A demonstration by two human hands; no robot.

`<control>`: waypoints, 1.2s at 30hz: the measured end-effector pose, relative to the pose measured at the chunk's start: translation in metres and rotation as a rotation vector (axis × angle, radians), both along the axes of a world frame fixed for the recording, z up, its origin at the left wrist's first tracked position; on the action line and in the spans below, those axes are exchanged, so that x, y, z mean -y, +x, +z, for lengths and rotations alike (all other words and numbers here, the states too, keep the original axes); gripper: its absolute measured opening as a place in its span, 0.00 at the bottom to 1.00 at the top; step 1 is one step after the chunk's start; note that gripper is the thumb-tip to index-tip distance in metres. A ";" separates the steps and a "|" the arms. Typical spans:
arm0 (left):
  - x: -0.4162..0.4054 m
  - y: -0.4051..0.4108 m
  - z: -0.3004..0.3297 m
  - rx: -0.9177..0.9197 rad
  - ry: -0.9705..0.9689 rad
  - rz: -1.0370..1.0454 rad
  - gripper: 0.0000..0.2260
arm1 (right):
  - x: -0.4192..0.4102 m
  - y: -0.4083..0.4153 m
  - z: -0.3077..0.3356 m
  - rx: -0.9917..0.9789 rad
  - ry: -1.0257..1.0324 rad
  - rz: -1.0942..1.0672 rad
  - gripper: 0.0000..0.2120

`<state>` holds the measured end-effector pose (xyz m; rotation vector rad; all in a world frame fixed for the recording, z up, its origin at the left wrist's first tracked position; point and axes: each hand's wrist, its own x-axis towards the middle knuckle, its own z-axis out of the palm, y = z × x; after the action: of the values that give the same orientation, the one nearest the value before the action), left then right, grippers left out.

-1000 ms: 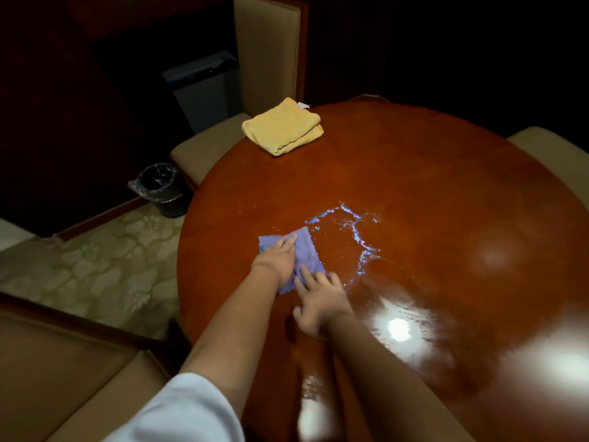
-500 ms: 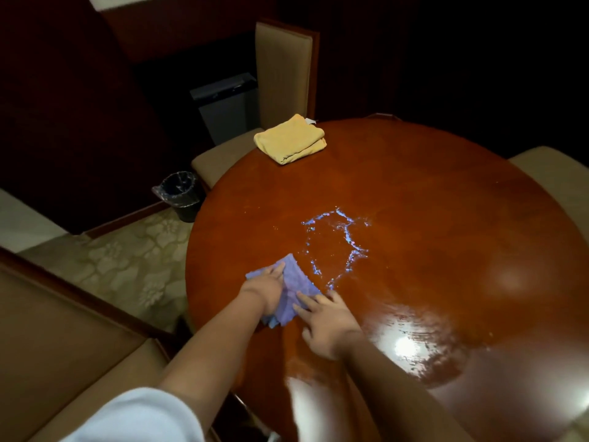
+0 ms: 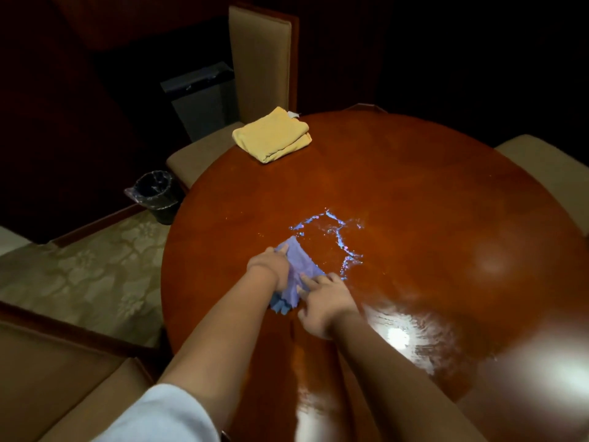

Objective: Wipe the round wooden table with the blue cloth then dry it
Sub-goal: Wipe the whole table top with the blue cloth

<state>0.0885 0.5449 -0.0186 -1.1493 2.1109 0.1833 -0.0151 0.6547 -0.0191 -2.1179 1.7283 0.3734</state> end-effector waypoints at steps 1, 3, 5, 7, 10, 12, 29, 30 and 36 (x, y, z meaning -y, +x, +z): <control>0.001 0.000 -0.002 -0.004 -0.002 0.001 0.25 | 0.001 0.001 0.001 0.000 -0.012 -0.007 0.28; -0.002 0.003 -0.008 -0.022 -0.009 0.014 0.25 | -0.004 0.002 0.003 -0.011 -0.010 0.001 0.28; -0.013 0.006 -0.010 -0.028 -0.021 0.039 0.26 | -0.015 0.004 0.006 -0.013 -0.005 0.018 0.28; -0.027 0.010 -0.012 -0.018 -0.012 0.033 0.28 | -0.029 0.006 0.010 -0.013 0.006 0.039 0.28; -0.057 0.018 -0.012 0.005 -0.006 0.021 0.26 | -0.050 0.007 0.015 -0.057 0.002 0.120 0.27; -0.077 0.021 -0.008 -0.004 -0.018 0.042 0.26 | -0.063 0.003 0.017 -0.072 0.013 0.167 0.27; -0.128 -0.018 0.012 -0.069 -0.097 -0.058 0.17 | -0.066 -0.047 0.010 -0.347 0.059 0.211 0.18; -0.124 -0.018 0.010 -0.078 -0.093 -0.058 0.17 | -0.061 -0.049 0.011 -0.355 0.040 0.211 0.18; -0.089 -0.024 0.002 -0.076 -0.145 -0.129 0.14 | -0.025 -0.059 0.008 -0.370 0.021 0.142 0.23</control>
<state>0.0641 0.6338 -0.0169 -1.0983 2.2883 0.0140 -0.0739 0.6793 -0.0111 -2.2718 1.7534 0.8669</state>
